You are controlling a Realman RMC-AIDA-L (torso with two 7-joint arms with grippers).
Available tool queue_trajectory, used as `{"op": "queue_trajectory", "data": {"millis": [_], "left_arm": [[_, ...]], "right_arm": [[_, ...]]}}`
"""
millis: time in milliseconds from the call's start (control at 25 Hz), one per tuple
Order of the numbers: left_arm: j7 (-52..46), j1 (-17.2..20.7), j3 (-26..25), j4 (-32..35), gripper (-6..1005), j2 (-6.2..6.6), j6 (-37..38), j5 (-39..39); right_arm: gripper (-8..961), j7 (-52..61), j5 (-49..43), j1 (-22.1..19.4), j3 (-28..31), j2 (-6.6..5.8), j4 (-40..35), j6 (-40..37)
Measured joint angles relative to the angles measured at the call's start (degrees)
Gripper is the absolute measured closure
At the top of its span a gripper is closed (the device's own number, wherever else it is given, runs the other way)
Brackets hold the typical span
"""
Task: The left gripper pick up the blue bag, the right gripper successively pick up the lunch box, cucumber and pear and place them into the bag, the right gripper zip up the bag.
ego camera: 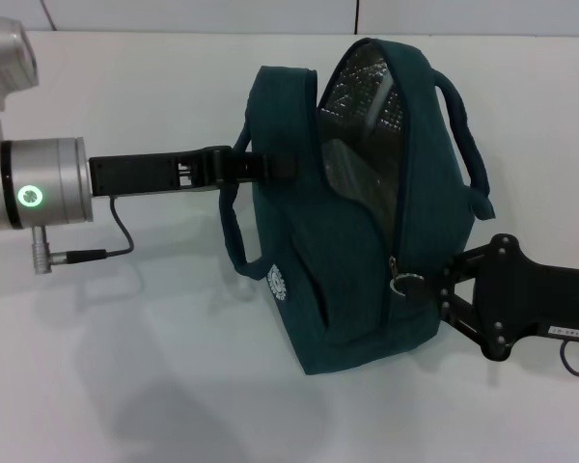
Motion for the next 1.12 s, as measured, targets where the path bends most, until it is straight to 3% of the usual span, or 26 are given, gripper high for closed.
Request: {"op": "queue_trajectory", "data": {"millis": [360,480,680,1120], "left_arm": [[8.3,1.5,-0.1,-0.4,847,0.25,0.0,-3.4],[10.5,2.1,-2.3,-0.6,705,0.41,-0.1,-4.1],[16.4,3.7,-11.8,-1.8,409,-0.21,0.0,-5.3],[24.1,6.8,-13.3,-4.4,183,-0.04,-0.3,-7.8]], "right_arm": [[947,0.0,0.0,0.7,-0.3,0.05,-0.2,-0.3],[947,-0.3,0.1,0.8,-0.2,-0.01,-0.3,-1.0],[947,-2.1,1.4,0.6,0.3,-0.20,-0.4,-2.5],[946,-5.8,6.3,1.0,1.0,-0.31,-1.7,-6.3]]}}
